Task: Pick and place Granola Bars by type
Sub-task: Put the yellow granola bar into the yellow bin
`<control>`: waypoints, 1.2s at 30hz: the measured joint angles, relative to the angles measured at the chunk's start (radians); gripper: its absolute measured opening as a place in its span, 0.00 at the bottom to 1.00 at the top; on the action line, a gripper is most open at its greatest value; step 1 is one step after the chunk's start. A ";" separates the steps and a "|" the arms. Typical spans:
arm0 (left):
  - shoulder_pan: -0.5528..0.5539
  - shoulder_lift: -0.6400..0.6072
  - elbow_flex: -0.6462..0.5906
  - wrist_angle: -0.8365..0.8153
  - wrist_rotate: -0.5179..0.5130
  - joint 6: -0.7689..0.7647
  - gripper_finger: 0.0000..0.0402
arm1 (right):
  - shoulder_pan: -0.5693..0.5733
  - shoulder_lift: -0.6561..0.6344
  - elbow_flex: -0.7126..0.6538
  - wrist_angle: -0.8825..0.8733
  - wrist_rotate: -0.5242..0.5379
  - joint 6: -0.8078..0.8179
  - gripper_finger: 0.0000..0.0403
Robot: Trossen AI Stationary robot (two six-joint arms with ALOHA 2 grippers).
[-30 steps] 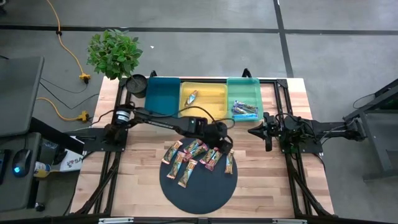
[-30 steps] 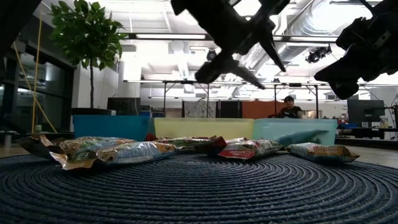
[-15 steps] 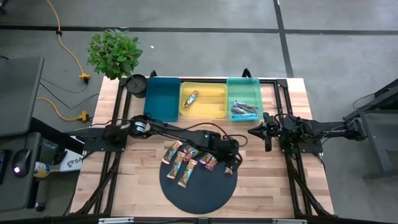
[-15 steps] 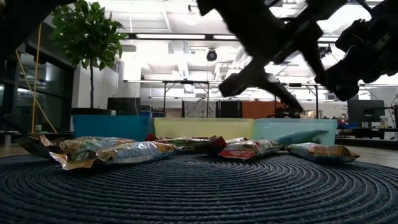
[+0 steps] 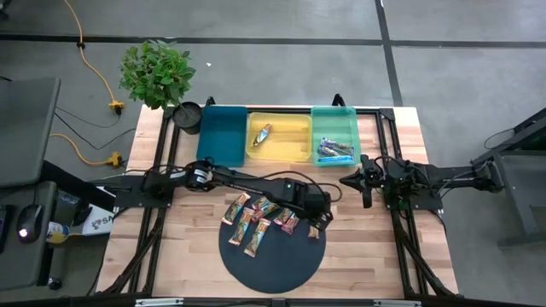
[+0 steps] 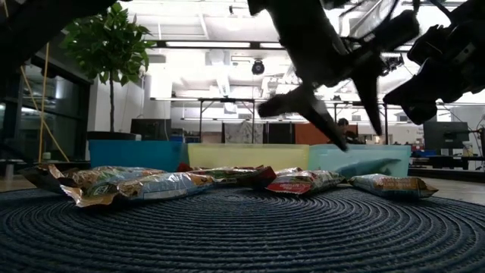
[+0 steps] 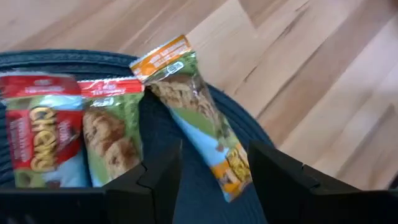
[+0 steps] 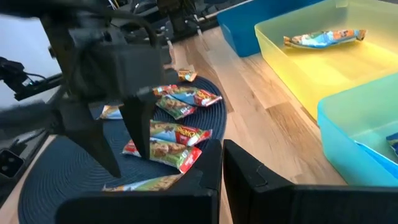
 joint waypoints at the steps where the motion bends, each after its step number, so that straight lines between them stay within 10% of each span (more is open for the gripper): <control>1: 0.000 0.006 -0.001 -0.005 0.000 -0.003 0.45 | 0.000 0.002 0.000 0.001 0.000 0.000 0.00; 36: 0.006 0.026 -0.001 0.334 0.100 0.185 0.45 | 0.000 0.015 0.000 0.002 0.002 0.000 0.00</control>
